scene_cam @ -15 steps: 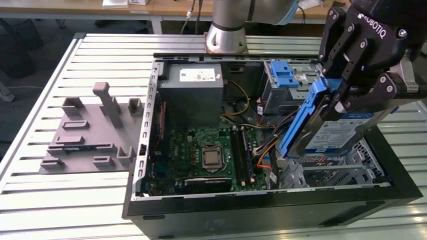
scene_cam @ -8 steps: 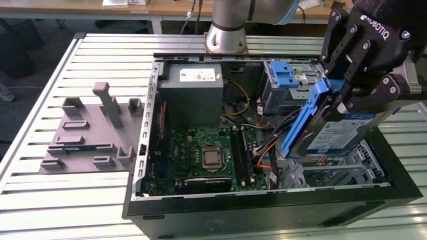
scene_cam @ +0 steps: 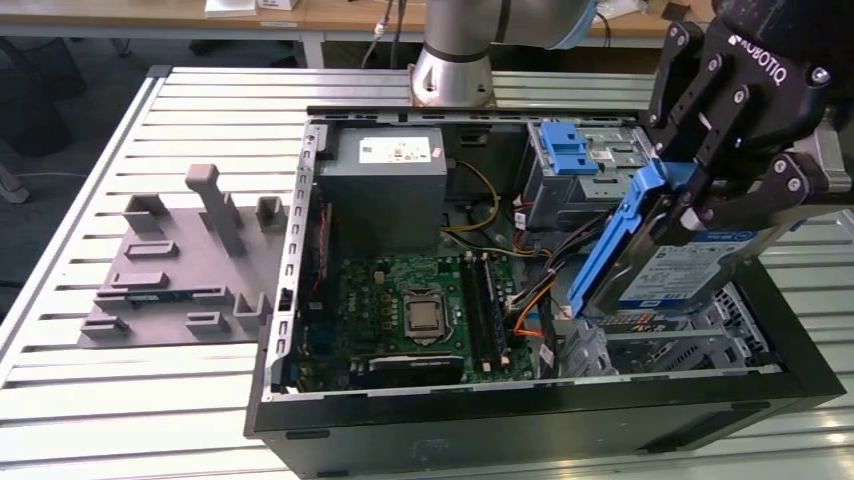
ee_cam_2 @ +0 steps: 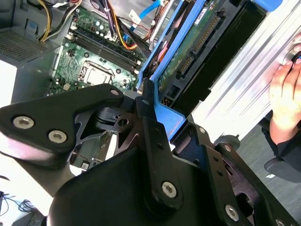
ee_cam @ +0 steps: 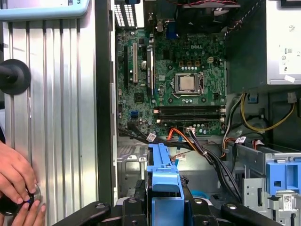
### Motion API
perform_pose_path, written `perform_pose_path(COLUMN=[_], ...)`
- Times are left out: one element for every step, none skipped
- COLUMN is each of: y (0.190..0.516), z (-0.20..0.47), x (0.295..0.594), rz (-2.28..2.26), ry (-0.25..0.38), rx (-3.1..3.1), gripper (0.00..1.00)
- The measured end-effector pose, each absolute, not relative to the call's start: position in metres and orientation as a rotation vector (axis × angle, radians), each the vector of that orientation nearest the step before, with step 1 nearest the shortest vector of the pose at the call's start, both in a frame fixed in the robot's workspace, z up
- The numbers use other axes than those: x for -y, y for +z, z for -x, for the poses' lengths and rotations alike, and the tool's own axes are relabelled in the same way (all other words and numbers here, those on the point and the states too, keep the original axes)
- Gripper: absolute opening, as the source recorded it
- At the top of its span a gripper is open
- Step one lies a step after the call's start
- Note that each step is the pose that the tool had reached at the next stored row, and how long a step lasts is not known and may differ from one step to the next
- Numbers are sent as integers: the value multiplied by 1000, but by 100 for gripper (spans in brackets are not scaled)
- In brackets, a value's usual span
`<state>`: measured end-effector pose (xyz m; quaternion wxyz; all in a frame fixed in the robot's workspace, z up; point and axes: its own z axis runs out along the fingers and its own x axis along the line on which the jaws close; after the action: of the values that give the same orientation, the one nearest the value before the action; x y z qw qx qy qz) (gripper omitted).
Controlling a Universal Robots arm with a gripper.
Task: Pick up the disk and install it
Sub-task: 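Insert the disk into the insertion slot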
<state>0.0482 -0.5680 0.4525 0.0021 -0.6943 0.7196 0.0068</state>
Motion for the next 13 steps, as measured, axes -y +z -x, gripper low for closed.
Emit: perform_pose_path(y=[452, 452, 451, 451, 451, 450, 450, 450, 449, 449, 448, 448, 448], z=[-49, -50, -51, -53, -54, -56, -58, -59, -61, -62, -64, -66, -67], x=[568, 568, 568, 568, 568, 568, 568, 568, 568, 568, 568, 568, 568], rz=[2178, 2178, 2178, 2178, 2178, 2178, 2178, 2178, 2178, 2178, 2178, 2178, 2178], ry=[21, 21, 21, 21, 21, 21, 21, 21, 21, 21, 21, 21, 21], rx=[-2258, -2258, -2258, -2258, -2258, -2258, -2258, -2258, -2258, -2258, -2258, -2258, -2258], gripper=[37, 37, 37, 37, 37, 37, 37, 37, 37, 37, 37, 37, 37])
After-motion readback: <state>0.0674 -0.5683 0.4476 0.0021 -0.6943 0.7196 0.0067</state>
